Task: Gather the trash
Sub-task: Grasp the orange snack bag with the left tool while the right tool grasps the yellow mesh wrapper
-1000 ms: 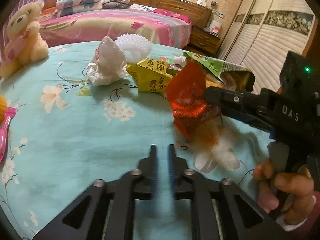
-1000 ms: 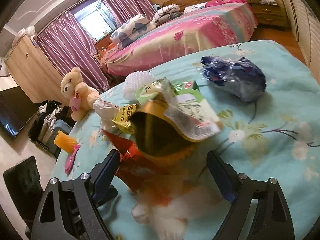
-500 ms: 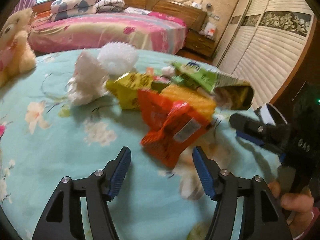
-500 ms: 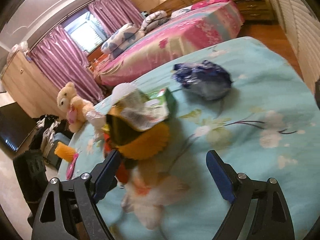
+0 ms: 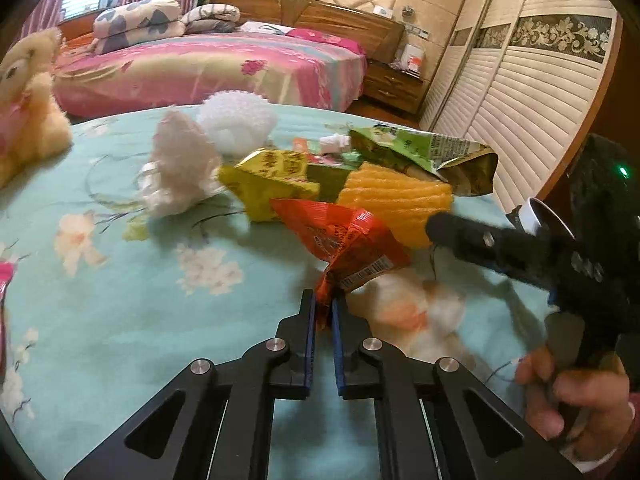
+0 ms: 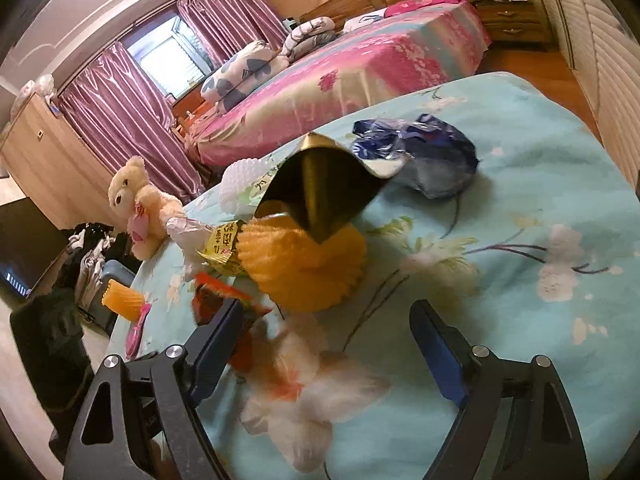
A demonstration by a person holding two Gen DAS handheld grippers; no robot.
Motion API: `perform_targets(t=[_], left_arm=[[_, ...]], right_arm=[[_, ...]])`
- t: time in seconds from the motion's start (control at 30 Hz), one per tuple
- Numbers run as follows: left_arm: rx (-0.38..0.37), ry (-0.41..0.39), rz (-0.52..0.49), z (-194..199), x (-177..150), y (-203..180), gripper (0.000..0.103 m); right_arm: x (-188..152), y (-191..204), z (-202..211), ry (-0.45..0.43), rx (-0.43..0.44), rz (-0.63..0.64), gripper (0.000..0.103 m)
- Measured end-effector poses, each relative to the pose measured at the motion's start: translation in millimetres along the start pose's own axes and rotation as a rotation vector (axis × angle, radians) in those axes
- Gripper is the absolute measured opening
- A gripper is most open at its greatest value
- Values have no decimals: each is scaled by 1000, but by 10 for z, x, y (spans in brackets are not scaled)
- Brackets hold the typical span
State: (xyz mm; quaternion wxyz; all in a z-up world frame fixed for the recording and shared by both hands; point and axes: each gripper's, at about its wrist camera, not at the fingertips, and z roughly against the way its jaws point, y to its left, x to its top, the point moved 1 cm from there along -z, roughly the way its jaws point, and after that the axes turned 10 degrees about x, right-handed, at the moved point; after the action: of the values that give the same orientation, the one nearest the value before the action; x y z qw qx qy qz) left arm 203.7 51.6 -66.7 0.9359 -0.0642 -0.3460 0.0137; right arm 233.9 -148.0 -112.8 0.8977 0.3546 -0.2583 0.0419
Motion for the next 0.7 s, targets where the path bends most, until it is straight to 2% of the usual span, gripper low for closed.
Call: perform_targets(t=[0.1, 0.13, 0.2, 0.23, 0.3, 0.33, 0.37, 0.7], left_arm=[[8, 6, 19, 93, -111, 19, 5], [10, 7, 22, 107, -131, 25, 5], [14, 6, 19, 148, -146, -4, 5], [17, 3, 16, 168, -157, -23, 5], [14, 0, 11, 204, -135, -73, 5], [10, 0, 11, 223, -140, -77, 5], [4, 0, 9, 237, -146, -93, 5], [-73, 9, -50, 314, -210, -447, 5]], right_arm=[[55, 40, -97, 3, -8, 17, 81], [66, 51, -135, 8, -9, 21, 77], [68, 77, -222, 21, -15, 35, 60], [64, 85, -245, 27, -23, 40, 45], [39, 116, -211, 16, -30, 57, 38], [24, 123, -175, 14, -21, 63, 23], [7, 123, -139, 16, -14, 64, 18], [-279, -75, 600, -38, -17, 10, 16]])
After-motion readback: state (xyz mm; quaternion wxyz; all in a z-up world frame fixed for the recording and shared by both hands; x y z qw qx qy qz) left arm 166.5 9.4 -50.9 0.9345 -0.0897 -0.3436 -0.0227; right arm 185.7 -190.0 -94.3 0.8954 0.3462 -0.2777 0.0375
